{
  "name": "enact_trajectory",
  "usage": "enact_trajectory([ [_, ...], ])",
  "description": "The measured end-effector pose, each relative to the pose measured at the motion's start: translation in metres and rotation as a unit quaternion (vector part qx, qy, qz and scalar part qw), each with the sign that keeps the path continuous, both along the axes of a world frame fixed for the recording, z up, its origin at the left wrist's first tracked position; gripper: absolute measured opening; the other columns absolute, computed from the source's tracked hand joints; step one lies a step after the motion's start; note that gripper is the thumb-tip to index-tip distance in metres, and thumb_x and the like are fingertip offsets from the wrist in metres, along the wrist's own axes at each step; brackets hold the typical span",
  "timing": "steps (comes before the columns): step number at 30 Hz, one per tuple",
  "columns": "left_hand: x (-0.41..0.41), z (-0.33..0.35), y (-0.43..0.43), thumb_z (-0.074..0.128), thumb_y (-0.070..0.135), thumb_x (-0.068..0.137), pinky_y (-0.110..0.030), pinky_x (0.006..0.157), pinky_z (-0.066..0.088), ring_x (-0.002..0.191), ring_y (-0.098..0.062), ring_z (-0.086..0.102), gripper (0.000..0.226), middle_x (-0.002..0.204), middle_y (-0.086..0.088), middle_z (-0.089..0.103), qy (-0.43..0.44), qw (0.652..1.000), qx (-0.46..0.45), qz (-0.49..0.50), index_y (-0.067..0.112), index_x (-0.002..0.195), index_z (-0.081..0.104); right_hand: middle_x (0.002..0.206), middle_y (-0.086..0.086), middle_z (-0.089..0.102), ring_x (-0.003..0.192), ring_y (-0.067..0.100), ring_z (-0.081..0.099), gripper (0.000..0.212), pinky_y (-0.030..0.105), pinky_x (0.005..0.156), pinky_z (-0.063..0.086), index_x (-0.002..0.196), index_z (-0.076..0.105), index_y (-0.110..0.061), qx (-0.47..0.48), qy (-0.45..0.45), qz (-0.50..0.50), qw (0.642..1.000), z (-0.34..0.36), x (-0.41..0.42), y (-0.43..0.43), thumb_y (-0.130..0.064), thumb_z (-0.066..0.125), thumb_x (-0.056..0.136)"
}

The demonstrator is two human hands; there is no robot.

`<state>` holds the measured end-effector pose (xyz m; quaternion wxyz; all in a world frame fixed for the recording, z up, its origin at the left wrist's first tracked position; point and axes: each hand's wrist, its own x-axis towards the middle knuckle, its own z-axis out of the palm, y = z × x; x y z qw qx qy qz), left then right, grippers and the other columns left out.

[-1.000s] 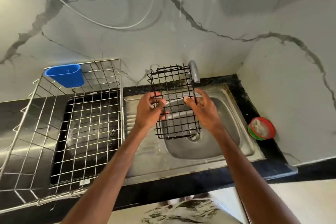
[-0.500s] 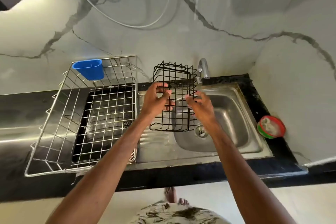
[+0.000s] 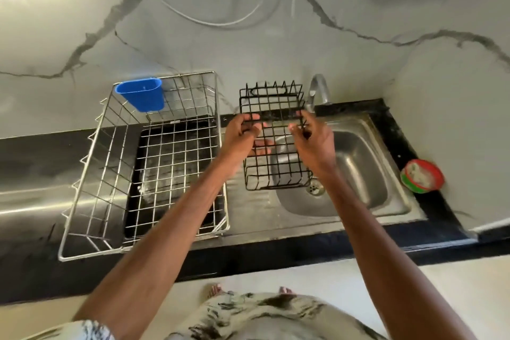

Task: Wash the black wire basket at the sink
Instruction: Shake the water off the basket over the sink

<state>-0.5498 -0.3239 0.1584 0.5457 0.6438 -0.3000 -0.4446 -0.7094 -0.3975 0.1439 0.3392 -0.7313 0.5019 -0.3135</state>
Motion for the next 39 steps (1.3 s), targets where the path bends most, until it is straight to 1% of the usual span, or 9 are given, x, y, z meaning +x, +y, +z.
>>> enact_trajectory([
  [3, 0.032, 0.017, 0.005, 0.054, 0.006, 0.106, -0.039, 0.068, 0.065, 0.08, -0.026, 0.078, 0.029, 0.118, -0.009, 0.07, -0.002, 1.0, -0.031, -0.006, 0.005, 0.135, 0.053, 0.138, 0.011, 0.063, 0.1, 0.011, 0.07, 0.055, 0.031, 0.096, 0.055, 0.148, 0.048, -0.01, -0.043, -0.007, -0.016, 0.999, 0.025, 0.029, 0.007, -0.033, 0.063, 0.1],
  [6, 0.08, 0.04, 0.015, 0.053, 0.01, 0.106, -0.044, 0.077, 0.065, 0.09, -0.031, 0.078, 0.029, 0.125, -0.011, 0.069, -0.069, 0.995, -0.056, -0.046, 0.009, 0.135, 0.054, 0.15, 0.003, 0.054, 0.101, -0.001, 0.059, 0.053, 0.022, 0.097, 0.047, 0.147, 0.051, -0.014, -0.067, -0.031, -0.015, 0.997, 0.052, 0.07, 0.018, -0.033, 0.065, 0.099],
  [9, 0.137, 0.071, 0.031, 0.06, 0.012, 0.104, -0.047, 0.079, 0.065, 0.102, -0.025, 0.075, 0.034, 0.122, -0.008, 0.071, -0.148, 0.984, -0.068, -0.074, 0.014, 0.138, 0.055, 0.148, -0.002, 0.055, 0.1, -0.001, 0.06, 0.052, 0.03, 0.101, 0.052, 0.145, 0.054, -0.018, -0.087, -0.066, -0.032, 0.993, 0.081, 0.116, 0.036, -0.036, 0.066, 0.098],
  [14, 0.214, 0.101, 0.065, 0.068, 0.009, 0.098, -0.043, 0.071, 0.066, 0.078, -0.022, 0.079, 0.038, 0.114, -0.008, 0.072, -0.187, 0.98, -0.048, -0.05, 0.015, 0.136, 0.061, 0.116, 0.001, 0.073, 0.08, 0.008, 0.069, 0.05, -0.002, 0.068, 0.043, 0.142, 0.057, -0.019, -0.093, -0.034, -0.032, 0.995, 0.101, 0.187, 0.062, -0.036, 0.067, 0.097],
  [16, 0.235, 0.094, 0.081, 0.067, 0.005, 0.098, -0.038, 0.067, 0.065, 0.069, -0.019, 0.078, 0.036, 0.114, -0.012, 0.071, -0.145, 0.989, -0.024, -0.035, 0.011, 0.133, 0.062, 0.1, 0.012, 0.076, 0.071, 0.021, 0.073, 0.051, 0.004, 0.063, 0.05, 0.143, 0.055, -0.016, -0.079, -0.024, -0.009, 0.997, 0.091, 0.211, 0.077, -0.031, 0.069, 0.096],
  [19, 0.259, 0.067, 0.102, 0.067, 0.004, 0.098, -0.032, 0.064, 0.064, 0.068, -0.015, 0.078, 0.033, 0.114, -0.013, 0.07, -0.134, 0.99, 0.028, -0.026, 0.009, 0.13, 0.062, 0.099, 0.012, 0.076, 0.072, 0.021, 0.074, 0.056, 0.036, 0.072, 0.064, 0.142, 0.055, -0.011, -0.046, 0.012, 0.017, 0.999, 0.063, 0.239, 0.093, -0.03, 0.072, 0.093],
  [28, 0.285, -0.052, 0.126, 0.073, 0.008, 0.093, -0.043, 0.074, 0.066, 0.074, -0.023, 0.079, 0.006, 0.099, -0.009, 0.075, -0.181, 0.964, 0.181, -0.078, 0.011, 0.096, 0.068, 0.1, 0.018, 0.073, 0.063, 0.022, 0.073, 0.052, 0.034, 0.06, 0.063, 0.139, 0.056, -0.004, 0.106, 0.128, 0.034, 0.986, -0.041, 0.266, 0.119, -0.016, 0.075, 0.091],
  [34, 0.297, -0.105, 0.117, 0.07, -0.001, 0.094, -0.043, 0.072, 0.066, 0.075, -0.024, 0.079, 0.004, 0.094, -0.01, 0.074, -0.183, 0.954, 0.22, -0.087, 0.0, 0.098, 0.069, 0.1, 0.011, 0.072, 0.071, 0.029, 0.075, 0.057, 0.046, 0.065, 0.063, 0.141, 0.055, -0.006, 0.154, 0.141, 0.029, 0.978, -0.087, 0.278, 0.116, -0.014, 0.077, 0.089],
  [39, 0.304, -0.133, 0.11, 0.067, -0.003, 0.094, -0.043, 0.073, 0.066, 0.073, -0.019, 0.079, 0.003, 0.093, -0.007, 0.075, -0.205, 0.941, 0.245, -0.108, 0.0, 0.093, 0.069, 0.124, 0.02, 0.067, 0.07, 0.022, 0.074, 0.058, 0.034, 0.063, 0.064, 0.142, 0.053, -0.007, 0.173, 0.162, 0.032, 0.971, -0.107, 0.286, 0.109, -0.014, 0.076, 0.089],
])
